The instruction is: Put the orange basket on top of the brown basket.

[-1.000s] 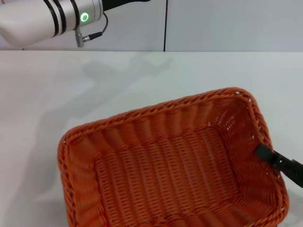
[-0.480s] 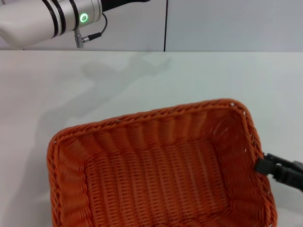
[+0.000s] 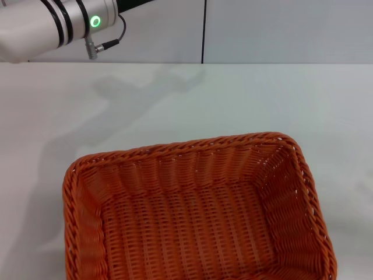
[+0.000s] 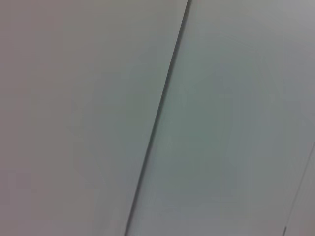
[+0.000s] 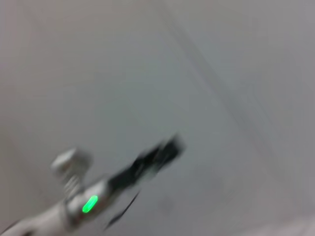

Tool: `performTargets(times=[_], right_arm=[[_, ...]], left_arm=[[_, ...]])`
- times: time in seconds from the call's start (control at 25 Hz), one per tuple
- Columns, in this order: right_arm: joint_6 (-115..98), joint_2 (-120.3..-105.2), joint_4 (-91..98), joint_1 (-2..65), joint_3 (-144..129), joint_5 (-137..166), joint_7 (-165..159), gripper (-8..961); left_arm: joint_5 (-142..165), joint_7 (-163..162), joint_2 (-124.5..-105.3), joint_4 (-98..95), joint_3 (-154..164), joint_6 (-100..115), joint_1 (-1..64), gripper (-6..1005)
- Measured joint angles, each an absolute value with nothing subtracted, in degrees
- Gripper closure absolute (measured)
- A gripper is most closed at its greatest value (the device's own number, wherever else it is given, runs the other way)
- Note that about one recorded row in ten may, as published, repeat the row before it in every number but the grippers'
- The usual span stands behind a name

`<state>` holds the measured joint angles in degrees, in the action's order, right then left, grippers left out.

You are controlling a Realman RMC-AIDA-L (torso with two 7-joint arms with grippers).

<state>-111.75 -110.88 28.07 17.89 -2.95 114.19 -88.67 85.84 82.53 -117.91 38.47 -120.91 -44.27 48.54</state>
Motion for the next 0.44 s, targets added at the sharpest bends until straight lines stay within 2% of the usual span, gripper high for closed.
performTargets(times=[0.28,0.44], right_arm=[[-102.68,-111.27,31.69,18.26,1.49,100.56,-74.34,210],[-93.32,-113.97,27.54,20.25,1.55,85.43,-57.19,210]], left_arm=[[80.86,86.18,-118.02,40.49,-124.59,-45.74,45.89,137],[74.40,93.02,-117.96,39.86,-130.53,-50.64,42.72,137]])
